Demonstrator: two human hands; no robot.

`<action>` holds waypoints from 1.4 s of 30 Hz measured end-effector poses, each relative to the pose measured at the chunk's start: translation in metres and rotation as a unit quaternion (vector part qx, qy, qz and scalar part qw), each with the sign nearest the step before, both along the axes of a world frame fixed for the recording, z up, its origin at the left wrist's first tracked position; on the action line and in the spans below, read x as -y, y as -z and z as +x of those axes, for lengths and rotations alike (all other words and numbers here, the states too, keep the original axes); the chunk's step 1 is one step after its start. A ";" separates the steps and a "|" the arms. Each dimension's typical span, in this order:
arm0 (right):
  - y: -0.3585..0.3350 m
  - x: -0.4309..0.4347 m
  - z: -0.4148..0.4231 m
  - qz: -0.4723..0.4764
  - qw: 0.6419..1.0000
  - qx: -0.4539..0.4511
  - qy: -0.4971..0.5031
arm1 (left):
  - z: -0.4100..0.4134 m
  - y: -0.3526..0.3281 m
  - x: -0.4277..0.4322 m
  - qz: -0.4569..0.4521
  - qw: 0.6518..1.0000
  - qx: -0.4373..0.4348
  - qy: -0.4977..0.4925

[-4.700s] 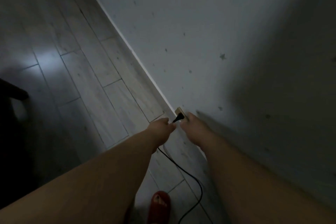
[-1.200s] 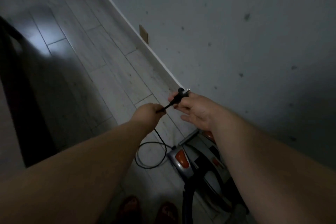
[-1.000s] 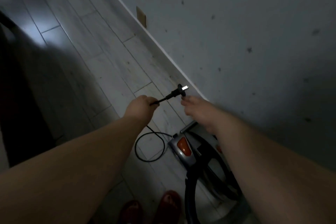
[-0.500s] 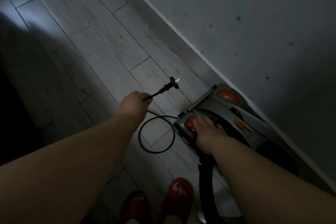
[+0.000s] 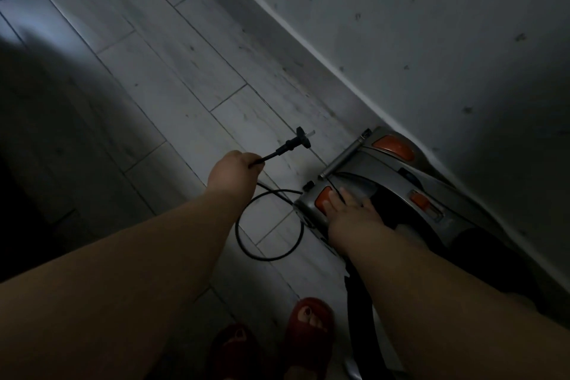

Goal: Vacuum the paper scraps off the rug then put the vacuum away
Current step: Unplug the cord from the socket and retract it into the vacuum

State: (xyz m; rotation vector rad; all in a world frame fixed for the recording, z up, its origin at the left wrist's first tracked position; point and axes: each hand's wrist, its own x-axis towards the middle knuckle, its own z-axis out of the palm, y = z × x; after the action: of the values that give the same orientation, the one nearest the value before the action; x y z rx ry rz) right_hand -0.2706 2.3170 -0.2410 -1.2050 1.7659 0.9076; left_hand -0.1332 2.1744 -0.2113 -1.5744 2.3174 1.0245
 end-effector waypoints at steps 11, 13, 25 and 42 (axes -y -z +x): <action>0.007 0.002 0.003 0.013 1.000 -0.002 0.003 | 0.004 0.001 0.002 -0.047 0.999 -0.002 -0.003; 0.008 0.002 0.002 0.018 1.000 -0.003 0.001 | 0.002 0.001 0.004 -0.080 0.997 -0.016 -0.003; 0.010 0.008 0.000 0.021 1.000 0.010 0.002 | -0.020 0.000 0.001 -0.101 0.991 -0.091 0.005; 0.003 0.024 0.006 0.067 0.998 -0.012 -0.008 | -0.014 -0.011 0.014 -0.123 0.986 -0.113 -0.006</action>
State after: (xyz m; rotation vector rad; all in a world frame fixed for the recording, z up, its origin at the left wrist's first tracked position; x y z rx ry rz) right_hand -0.2645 2.2933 -0.2436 -1.1270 1.6889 1.0372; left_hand -0.1467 2.1605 -0.2006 -1.6327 2.6813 0.9967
